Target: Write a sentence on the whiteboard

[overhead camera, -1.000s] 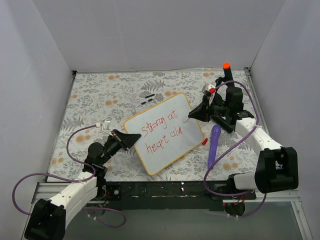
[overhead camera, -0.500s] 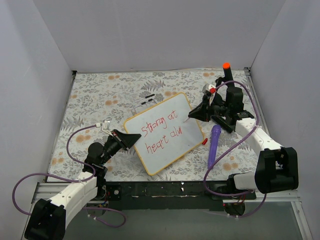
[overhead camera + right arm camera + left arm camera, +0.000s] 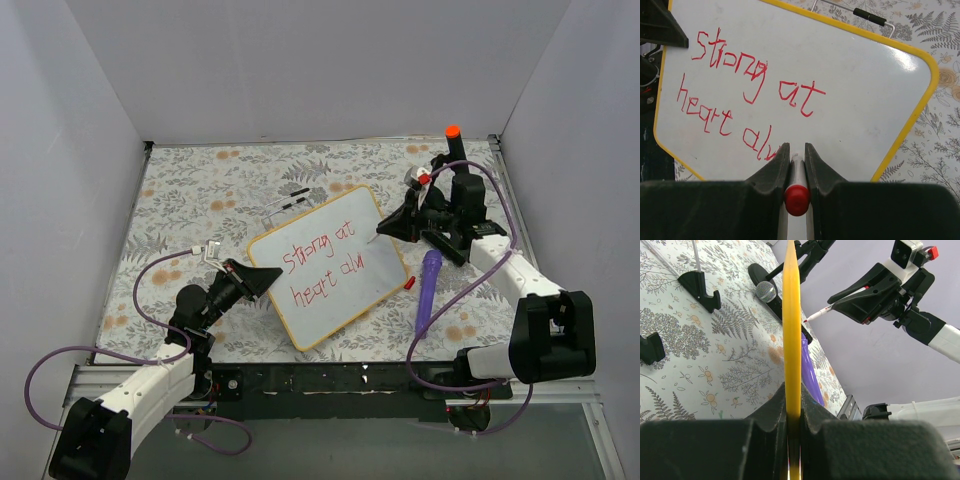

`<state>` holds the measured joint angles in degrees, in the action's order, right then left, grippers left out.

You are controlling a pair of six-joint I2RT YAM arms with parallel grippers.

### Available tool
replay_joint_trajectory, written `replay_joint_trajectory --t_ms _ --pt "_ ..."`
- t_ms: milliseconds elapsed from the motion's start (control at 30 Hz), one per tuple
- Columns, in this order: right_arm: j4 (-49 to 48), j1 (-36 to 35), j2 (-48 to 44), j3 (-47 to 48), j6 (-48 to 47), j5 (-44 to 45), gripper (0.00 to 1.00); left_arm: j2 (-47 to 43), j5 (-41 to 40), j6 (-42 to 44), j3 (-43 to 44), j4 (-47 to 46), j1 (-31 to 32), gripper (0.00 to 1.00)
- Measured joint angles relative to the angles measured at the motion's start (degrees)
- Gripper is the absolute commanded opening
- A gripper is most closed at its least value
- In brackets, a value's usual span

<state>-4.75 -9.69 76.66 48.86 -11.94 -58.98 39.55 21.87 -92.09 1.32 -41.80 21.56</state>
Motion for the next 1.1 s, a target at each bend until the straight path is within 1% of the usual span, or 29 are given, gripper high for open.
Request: replay_joint_trajectory --t_ms 300,767,1100 --pt "1.9 -2.9 2.5 0.0 -0.8 3.0 0.01 -0.3 0.0 0.0 0.0 0.7 0.0 0.0" --pt "3.4 -2.9 2.5 0.0 -2.4 3.2 0.01 -0.5 0.0 0.2 0.0 1.1 0.0 0.0" --pt "3.4 -2.9 1.6 0.0 -2.6 1.8 0.01 -0.8 0.0 0.2 0.0 1.5 0.0 0.0"
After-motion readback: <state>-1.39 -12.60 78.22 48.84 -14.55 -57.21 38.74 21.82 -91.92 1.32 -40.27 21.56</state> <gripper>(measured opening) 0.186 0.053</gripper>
